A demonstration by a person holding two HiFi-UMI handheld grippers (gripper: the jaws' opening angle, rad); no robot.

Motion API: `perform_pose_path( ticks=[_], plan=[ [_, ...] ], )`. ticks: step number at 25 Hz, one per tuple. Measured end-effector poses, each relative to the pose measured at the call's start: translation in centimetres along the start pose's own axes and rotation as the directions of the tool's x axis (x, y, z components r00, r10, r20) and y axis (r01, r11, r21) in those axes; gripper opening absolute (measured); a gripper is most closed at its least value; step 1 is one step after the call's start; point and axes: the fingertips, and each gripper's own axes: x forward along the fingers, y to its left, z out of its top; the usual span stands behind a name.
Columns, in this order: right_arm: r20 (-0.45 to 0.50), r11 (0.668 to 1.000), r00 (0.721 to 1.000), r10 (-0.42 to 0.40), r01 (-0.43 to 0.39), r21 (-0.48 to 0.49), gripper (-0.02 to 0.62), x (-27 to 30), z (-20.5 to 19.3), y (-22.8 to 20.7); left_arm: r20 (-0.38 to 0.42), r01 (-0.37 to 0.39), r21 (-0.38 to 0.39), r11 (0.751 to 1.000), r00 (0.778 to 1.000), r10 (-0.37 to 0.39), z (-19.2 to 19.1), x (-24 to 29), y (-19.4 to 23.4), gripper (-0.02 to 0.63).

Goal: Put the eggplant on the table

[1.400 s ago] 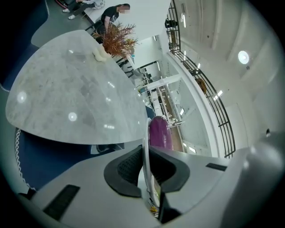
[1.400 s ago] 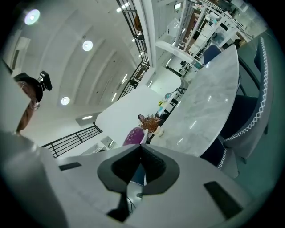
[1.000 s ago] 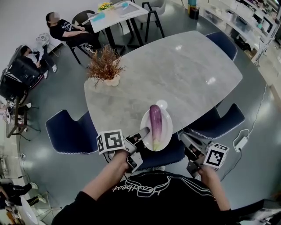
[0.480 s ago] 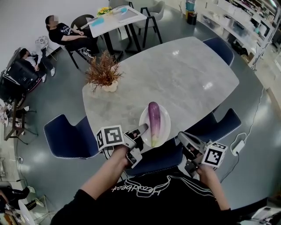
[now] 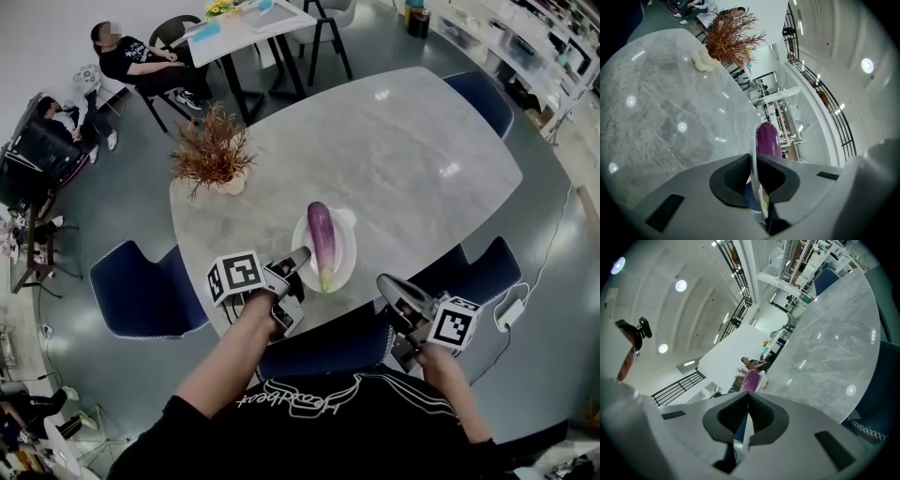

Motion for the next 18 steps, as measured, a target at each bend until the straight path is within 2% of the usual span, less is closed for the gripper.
perform_pose_path(
  ticks=[4,11,18],
  plan=[
    [-0.026,1.0,1.0,-0.006,0.007,0.001,0.006,1.4,1.5,-1.3,0.02,-0.012,-0.031,0.999,1.0,0.012,1.7,2.4,1.1,0.034],
    [-0.082,0.999,0.996,-0.021,0.024,0.038,0.006,3.6,2.4,-4.4,0.022,-0.067,0.002,0.998,0.997,0.067,4.3,5.8,3.6,0.034],
    [-0.129,0.993,0.991,-0.031,0.045,0.105,0.006,5.2,0.4,-7.7,0.01,-0.097,-0.006,0.995,0.995,0.098,5.4,8.9,7.7,0.034]
  ],
)
